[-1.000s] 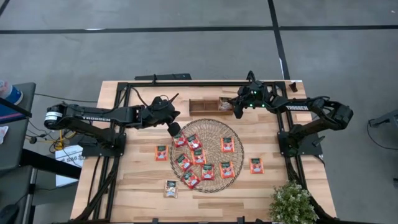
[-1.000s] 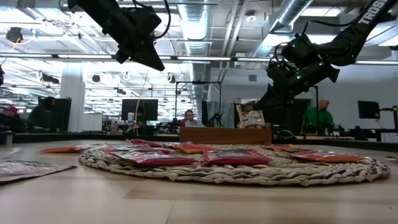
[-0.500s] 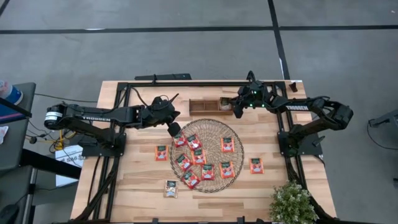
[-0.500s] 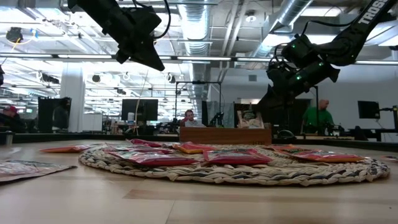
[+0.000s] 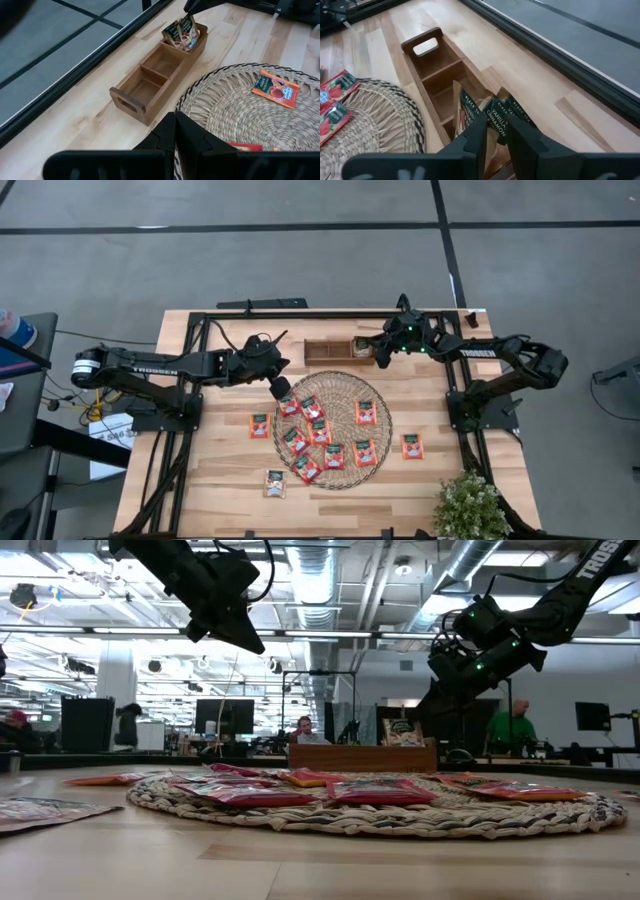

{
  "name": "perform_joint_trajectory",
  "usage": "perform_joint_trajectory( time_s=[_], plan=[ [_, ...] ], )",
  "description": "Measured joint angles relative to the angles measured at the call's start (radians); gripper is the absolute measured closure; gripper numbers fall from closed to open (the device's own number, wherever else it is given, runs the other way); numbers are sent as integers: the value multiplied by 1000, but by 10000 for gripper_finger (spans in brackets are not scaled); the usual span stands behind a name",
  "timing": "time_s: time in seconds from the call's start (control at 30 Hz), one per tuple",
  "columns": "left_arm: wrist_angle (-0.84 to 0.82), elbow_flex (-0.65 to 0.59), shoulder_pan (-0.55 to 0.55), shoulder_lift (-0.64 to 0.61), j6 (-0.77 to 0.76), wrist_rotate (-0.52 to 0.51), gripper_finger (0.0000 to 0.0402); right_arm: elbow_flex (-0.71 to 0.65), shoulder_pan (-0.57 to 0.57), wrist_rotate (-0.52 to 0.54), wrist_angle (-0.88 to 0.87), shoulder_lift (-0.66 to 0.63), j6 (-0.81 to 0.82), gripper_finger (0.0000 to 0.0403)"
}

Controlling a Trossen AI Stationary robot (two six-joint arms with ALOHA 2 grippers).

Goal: Pick & Place Tea
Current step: Put the top brown tea bag into the right slot of the wooden organizer

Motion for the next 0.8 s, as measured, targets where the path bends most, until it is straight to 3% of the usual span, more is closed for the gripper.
perform_joint_trajectory(
  time_s=[0.43,0.8],
  plan=[
    [-1,1,0,0,0,0,401,125,2,25,-227,-35,-89,339],
    [-1,1,0,0,0,14,401,167,21,72,-247,45,-96,340]
  ],
)
